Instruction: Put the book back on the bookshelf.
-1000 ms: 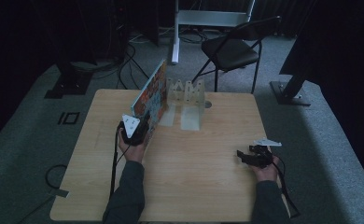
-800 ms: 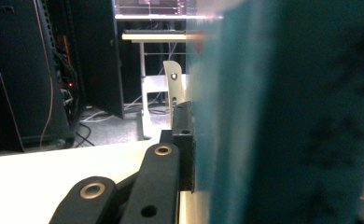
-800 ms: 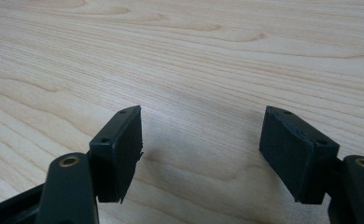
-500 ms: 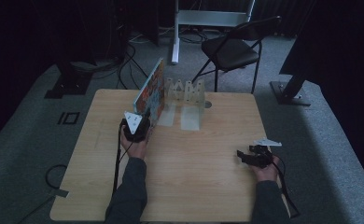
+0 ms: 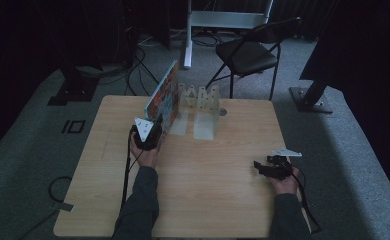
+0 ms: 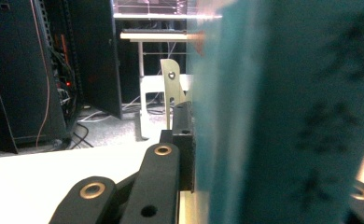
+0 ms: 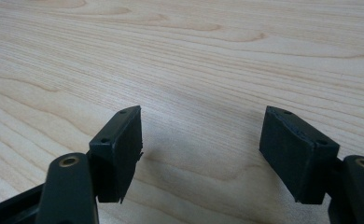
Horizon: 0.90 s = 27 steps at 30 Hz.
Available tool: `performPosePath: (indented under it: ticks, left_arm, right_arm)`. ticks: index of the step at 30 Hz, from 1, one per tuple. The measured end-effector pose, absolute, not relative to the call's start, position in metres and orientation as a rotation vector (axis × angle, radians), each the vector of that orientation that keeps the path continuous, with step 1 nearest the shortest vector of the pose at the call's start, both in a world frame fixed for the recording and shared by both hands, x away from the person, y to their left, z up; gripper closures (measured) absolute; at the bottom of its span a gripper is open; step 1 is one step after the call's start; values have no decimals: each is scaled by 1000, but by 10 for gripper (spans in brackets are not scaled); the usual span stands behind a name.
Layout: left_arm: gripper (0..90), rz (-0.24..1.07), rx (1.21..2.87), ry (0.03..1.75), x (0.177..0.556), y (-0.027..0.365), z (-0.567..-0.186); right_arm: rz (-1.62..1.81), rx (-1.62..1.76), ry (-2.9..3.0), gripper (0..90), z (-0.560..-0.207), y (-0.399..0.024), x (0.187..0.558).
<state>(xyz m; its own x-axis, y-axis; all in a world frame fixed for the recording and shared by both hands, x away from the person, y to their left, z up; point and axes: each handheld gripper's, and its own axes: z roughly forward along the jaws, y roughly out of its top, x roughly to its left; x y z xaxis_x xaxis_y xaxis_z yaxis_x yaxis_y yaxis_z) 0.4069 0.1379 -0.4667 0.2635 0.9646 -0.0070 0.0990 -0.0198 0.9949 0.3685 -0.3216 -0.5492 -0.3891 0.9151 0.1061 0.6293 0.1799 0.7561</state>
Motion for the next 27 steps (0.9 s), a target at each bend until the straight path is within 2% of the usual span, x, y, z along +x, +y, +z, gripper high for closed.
performPosePath:
  ticks: [27]
  left_arm:
    - [808,937,1397,1101,404,148,-481]
  right_arm:
    - [1051,1451,2097,295,-549,-322,368]
